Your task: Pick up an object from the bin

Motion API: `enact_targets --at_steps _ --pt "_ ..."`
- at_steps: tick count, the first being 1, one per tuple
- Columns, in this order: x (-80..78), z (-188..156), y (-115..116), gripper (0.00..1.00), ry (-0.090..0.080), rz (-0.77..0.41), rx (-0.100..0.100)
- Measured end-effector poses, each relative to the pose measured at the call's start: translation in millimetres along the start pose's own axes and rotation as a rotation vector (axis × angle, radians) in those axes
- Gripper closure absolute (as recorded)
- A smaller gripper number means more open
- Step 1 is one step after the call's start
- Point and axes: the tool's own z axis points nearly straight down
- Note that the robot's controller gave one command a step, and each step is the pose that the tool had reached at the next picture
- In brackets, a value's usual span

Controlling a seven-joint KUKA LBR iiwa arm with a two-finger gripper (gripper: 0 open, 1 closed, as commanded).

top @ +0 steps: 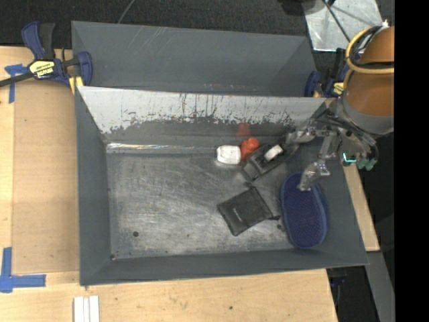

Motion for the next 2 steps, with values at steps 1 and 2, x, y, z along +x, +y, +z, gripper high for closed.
enact_targets --at_steps 1,2 --pt "19.7 105 70 0.00 -0.001 -0.277 -0.002" --pt "36.5 152 123 0.00 -0.011 -0.590 0.007"
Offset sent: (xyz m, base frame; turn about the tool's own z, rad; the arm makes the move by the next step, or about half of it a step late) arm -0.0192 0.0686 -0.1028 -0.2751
